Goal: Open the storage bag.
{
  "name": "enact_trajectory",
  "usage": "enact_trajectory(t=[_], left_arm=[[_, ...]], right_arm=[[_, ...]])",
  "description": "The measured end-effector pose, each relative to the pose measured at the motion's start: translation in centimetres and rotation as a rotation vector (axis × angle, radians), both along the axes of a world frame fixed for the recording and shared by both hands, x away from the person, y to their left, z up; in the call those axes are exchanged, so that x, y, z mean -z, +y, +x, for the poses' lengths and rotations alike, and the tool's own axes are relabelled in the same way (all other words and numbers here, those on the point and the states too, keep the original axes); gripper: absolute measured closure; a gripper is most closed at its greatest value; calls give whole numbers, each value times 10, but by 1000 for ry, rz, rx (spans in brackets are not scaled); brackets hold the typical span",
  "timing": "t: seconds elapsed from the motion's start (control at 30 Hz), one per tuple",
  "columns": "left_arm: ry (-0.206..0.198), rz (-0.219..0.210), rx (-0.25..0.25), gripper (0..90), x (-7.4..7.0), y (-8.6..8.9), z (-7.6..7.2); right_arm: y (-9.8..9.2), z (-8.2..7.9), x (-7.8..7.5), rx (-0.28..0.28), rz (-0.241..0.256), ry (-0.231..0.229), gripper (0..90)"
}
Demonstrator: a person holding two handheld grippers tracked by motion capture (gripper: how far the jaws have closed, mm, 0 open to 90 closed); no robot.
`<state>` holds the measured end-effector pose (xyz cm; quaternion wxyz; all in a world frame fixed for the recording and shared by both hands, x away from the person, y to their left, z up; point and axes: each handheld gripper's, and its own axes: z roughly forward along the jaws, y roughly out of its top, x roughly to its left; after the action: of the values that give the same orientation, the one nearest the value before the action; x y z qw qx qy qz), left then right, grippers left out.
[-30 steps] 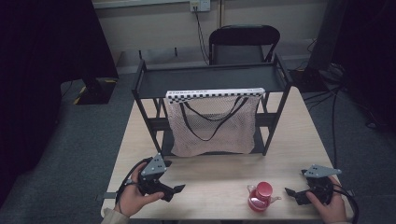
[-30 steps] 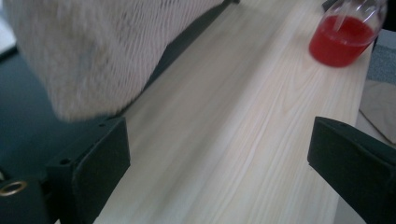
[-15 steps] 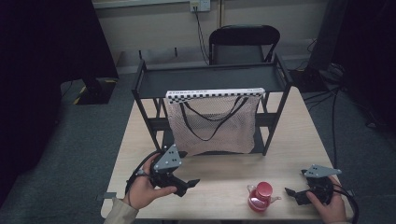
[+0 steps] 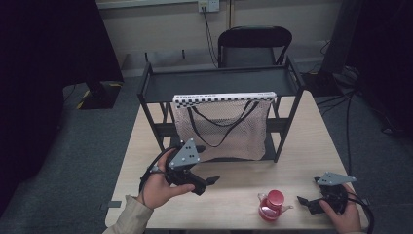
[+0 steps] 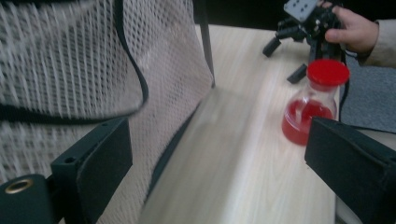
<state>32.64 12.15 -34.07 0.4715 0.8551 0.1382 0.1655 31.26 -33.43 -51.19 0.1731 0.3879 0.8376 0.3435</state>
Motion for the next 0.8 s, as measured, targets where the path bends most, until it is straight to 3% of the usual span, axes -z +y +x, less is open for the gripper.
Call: enact_trajectory(t=[0.33,0.57,0.73,0.8], left_arm=[[-69,19,-19,85,-12,-17,16],[-95,80,-41,132,-2,-30,28],[-114,139,-97,158,6,-36,36],[-107,139,-112,184,10,-37,39]], right_arm=[[0,0,0,0,0,0,0],[0,0,0,0,0,0,0],[0,0,0,0,0,0,0],[0,0,0,0,0,0,0]])
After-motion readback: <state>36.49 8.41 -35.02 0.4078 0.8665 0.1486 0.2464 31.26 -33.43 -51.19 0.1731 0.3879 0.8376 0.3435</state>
